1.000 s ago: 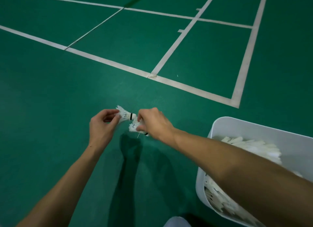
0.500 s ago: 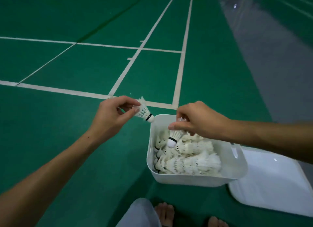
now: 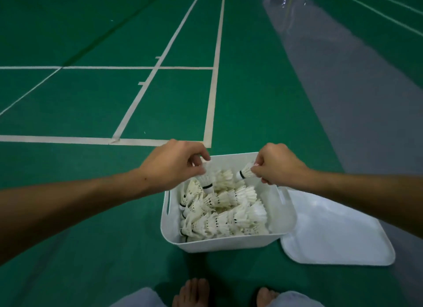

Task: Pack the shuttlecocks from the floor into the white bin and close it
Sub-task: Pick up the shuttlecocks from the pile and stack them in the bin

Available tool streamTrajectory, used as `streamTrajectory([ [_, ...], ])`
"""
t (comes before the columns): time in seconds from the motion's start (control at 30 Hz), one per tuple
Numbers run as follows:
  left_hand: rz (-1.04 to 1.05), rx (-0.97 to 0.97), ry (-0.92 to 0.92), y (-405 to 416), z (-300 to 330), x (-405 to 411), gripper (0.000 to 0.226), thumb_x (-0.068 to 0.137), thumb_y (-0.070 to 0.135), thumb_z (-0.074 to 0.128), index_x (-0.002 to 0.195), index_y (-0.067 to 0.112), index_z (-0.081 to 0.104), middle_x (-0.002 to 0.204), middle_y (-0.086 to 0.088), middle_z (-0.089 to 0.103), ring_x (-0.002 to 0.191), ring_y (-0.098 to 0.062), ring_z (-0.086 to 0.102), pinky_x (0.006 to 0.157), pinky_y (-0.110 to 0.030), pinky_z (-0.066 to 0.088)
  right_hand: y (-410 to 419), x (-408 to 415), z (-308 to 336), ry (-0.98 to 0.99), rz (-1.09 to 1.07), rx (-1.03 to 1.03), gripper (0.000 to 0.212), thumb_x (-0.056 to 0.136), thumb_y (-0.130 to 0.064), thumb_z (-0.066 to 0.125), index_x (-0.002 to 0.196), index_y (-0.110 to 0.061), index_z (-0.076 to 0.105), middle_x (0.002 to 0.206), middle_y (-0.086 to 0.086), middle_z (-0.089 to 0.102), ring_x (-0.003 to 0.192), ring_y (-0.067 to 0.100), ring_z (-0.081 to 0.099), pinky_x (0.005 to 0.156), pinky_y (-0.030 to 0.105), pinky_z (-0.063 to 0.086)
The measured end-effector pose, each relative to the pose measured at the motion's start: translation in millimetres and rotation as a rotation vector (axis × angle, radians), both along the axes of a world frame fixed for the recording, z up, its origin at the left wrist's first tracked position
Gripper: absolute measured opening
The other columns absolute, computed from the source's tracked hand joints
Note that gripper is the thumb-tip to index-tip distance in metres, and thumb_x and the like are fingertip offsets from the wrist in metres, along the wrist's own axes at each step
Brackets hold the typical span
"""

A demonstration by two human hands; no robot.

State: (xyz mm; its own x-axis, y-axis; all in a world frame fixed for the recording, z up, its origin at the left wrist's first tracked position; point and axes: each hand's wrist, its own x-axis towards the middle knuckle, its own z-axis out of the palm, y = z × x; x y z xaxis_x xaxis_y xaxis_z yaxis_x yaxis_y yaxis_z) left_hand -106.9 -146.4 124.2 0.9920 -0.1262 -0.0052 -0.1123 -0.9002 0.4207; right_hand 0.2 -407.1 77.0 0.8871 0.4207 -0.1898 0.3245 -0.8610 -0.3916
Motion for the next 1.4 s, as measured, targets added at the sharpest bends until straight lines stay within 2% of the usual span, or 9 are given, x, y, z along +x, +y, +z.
streamTrajectory([
  [0.17, -0.008, 0.058, 0.072, 15.8, -34.7, 3.6, 0.015, 0.091, 0.039, 0.081, 0.102, 0.034, 0.074, 0.083, 0.026, 0.071, 0.079, 0.013, 0.065, 0.063, -0.012, 0.041, 26.9, 11.6, -37.0, -0.042, 0.041, -0.110, 0.019, 0.075, -0.008, 0.061, 0.058, -0.002, 0.055, 0.054, 0.012, 0.059, 0.051, 0.030, 0.055, 0.052, 0.036, 0.055],
  [0.3, -0.029, 0.073, 0.074, 24.8, -49.2, 14.6, 0.010, 0.092, 0.041, 0.079, 0.097, 0.034, 0.073, 0.081, 0.028, 0.069, 0.079, 0.008, 0.066, 0.064, -0.017, 0.046, 35.3, 17.2, -54.3, -0.034, 0.070, -0.132, 0.030, 0.066, -0.009, 0.061, 0.049, -0.012, 0.037, 0.046, 0.004, 0.035, 0.046, 0.028, 0.039, 0.047, 0.029, 0.042],
  [0.4, -0.046, 0.049, 0.085, 27.8, -58.6, 20.2, 0.009, 0.093, 0.041, 0.077, 0.095, 0.036, 0.071, 0.083, 0.027, 0.068, 0.082, 0.006, 0.066, 0.067, -0.021, 0.050, 28.5, 21.5, -56.7, 0.004, 0.010, -0.092, 0.023, 0.068, -0.013, 0.063, 0.051, -0.004, 0.050, 0.047, 0.007, 0.053, 0.048, 0.031, 0.052, 0.051, 0.032, 0.053],
  [0.53, -0.085, 0.059, 0.082, 26.0, -66.4, 28.2, 0.007, 0.096, 0.042, 0.073, 0.098, 0.037, 0.069, 0.086, 0.028, 0.065, 0.085, 0.007, 0.061, 0.067, -0.020, 0.046, 20.0, 27.9, -58.2, 0.016, -0.009, -0.104, 0.034, 0.076, -0.020, 0.066, 0.052, -0.009, 0.044, 0.045, 0.005, 0.041, 0.044, 0.028, 0.039, 0.047, 0.027, 0.042],
  [0.63, -0.123, 0.061, 0.096, 19.9, -68.6, 36.5, 0.005, 0.098, 0.041, 0.072, 0.099, 0.037, 0.068, 0.090, 0.026, 0.065, 0.088, 0.010, 0.057, 0.070, -0.022, 0.045, 20.1, 30.7, -74.5, 0.099, -0.043, -0.036, 0.028, 0.084, -0.017, 0.063, 0.062, -0.001, 0.069, 0.056, 0.013, 0.069, 0.054, 0.029, 0.069, 0.061, 0.037, 0.063],
  [0.77, -0.171, 0.049, 0.104, 15.2, -74.3, 44.1, 0.005, 0.098, 0.042, 0.070, 0.098, 0.038, 0.069, 0.093, 0.025, 0.068, 0.100, 0.003, 0.054, 0.082, -0.030, 0.051, 23.7, 29.9, -97.0, 0.312, -0.103, 0.128, 0.022, 0.098, -0.013, 0.066, 0.079, -0.006, 0.076, 0.075, 0.008, 0.078, 0.071, 0.022, 0.077, 0.071, 0.046, 0.066],
  [1.03, -0.235, 0.028, 0.099, 22.0, -84.0, 43.1, 0.006, 0.096, 0.043, 0.072, 0.094, 0.039, 0.067, 0.105, 0.024, 0.063, 0.101, 0.001, 0.057, 0.091, -0.034, 0.051, 35.1, 21.1, -121.9, 0.311, -0.149, 0.188, 0.026, 0.100, -0.028, 0.069, 0.074, -0.030, 0.066, 0.074, -0.011, 0.066, 0.068, 0.015, 0.060, 0.068, 0.030, 0.054],
  [1.2, -0.269, -0.012, 0.108, 19.2, -87.9, 42.3, 0.003, 0.096, 0.032, 0.073, 0.095, 0.034, 0.072, 0.098, 0.020, 0.068, 0.094, 0.004, 0.061, 0.084, -0.021, 0.050, 37.3, 25.0, -124.4, 0.368, -0.203, 0.251, 0.021, 0.096, -0.030, 0.074, 0.076, -0.031, 0.068, 0.087, -0.009, 0.072, 0.067, 0.014, 0.061, 0.068, 0.031, 0.054],
  [1.4, -0.279, -0.062, 0.130, 14.8, -87.6, 40.0, 0.004, 0.095, 0.028, 0.075, 0.094, 0.031, 0.073, 0.090, 0.022, 0.072, 0.090, 0.007, 0.064, 0.077, -0.006, 0.044, 29.7, 23.4, -103.0, 0.421, -0.224, 0.260, 0.025, 0.091, -0.021, 0.081, 0.112, -0.018, 0.070, 0.107, 0.002, 0.072, 0.094, 0.022, 0.072, 0.082, 0.038, 0.063],
])
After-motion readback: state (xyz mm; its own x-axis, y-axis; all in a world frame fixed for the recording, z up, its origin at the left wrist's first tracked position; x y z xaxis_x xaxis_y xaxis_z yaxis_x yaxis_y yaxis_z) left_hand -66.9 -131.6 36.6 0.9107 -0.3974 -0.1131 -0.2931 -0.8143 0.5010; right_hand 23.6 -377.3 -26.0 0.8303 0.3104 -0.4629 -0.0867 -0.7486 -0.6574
